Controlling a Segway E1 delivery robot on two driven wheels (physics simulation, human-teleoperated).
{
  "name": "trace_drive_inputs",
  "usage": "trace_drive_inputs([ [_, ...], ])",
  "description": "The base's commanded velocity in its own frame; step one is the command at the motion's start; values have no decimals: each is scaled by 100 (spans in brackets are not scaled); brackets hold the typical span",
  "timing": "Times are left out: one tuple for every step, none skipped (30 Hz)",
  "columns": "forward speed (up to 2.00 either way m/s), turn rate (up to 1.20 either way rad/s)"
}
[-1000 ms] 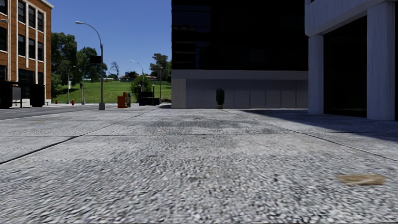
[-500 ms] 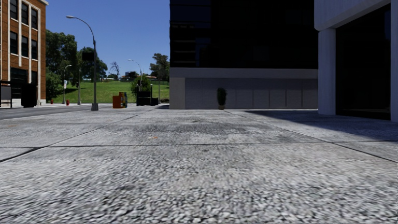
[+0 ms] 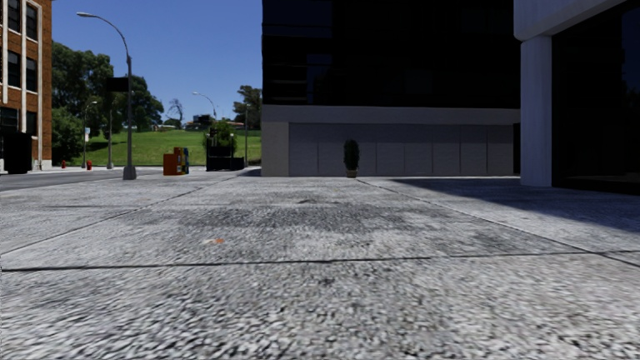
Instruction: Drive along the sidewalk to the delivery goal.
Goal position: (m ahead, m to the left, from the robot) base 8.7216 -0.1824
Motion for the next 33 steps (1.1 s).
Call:
trace_drive_inputs([
  [200,0],
  [200,0],
  [200,0],
  [200,0],
  [200,0],
  [200,0],
  [200,0],
  [200,0],
  [200,0],
  [200,0],
  [200,0],
  [200,0],
  [200,0],
  [200,0],
  [200,0],
  [200,0],
  [200,0],
  [200,0],
  [200,0],
  [200,0],
  [200,0],
  [200,0],
  [200,0],
  [200,0],
  [200,0],
  [200,0],
  [200,0],
  [200,0],
  [200,0],
  [200,0],
  [200,0],
  [200,0],
  [200,0],
])
